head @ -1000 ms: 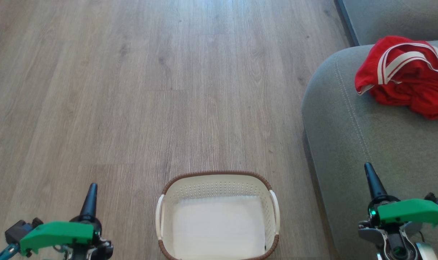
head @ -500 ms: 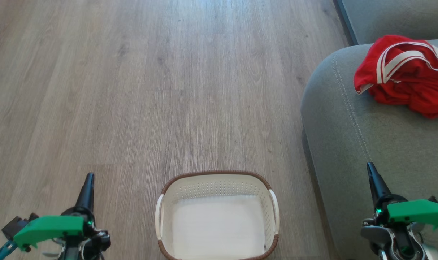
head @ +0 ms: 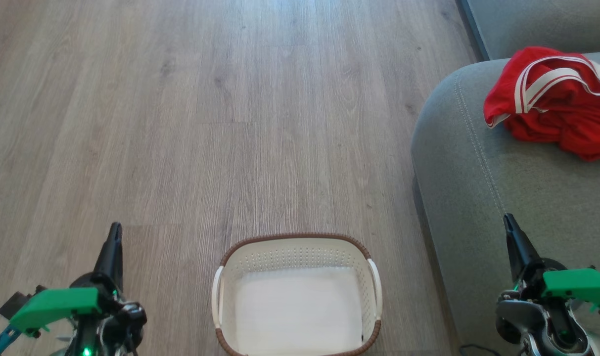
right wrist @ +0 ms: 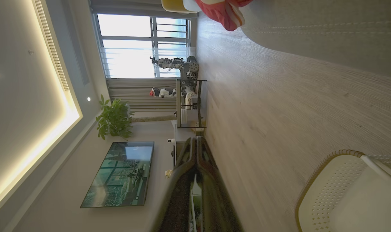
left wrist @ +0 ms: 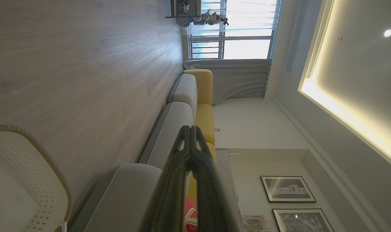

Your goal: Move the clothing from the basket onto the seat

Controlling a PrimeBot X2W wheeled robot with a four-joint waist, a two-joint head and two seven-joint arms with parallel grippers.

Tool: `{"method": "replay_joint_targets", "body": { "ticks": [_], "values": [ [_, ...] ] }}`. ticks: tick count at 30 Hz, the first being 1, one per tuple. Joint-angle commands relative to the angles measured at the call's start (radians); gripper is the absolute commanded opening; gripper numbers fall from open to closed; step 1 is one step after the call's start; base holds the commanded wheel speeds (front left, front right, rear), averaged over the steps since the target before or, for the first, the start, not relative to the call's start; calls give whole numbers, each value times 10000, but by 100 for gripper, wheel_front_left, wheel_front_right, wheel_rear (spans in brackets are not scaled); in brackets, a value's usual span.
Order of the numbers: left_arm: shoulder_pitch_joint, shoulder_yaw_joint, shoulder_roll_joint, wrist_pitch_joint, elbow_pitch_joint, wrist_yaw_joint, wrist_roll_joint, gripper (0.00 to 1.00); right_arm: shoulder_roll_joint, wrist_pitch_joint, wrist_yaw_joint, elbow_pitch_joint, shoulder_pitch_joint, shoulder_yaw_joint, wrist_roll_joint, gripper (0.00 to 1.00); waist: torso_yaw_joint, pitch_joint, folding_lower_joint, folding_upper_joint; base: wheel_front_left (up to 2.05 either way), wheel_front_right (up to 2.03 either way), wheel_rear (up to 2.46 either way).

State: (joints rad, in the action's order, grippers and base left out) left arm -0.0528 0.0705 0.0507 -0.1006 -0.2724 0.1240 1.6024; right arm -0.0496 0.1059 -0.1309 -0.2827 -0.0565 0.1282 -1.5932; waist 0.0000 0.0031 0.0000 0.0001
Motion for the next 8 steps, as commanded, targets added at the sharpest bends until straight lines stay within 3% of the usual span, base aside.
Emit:
{"method": "replay_joint_targets", "body": {
  "ticks": [1,8],
  "values": [
    [-548,364,51,-70,270,67,120,0,-16,71,2,379,-515,-146,-156,0,0,0,0,-1,0,0,0],
    [-549,371,45,-77,270,67,113,0,-15,72,2,379,-515,-144,-155,0,0,0,0,-1,0,0,0]
  ]
}}
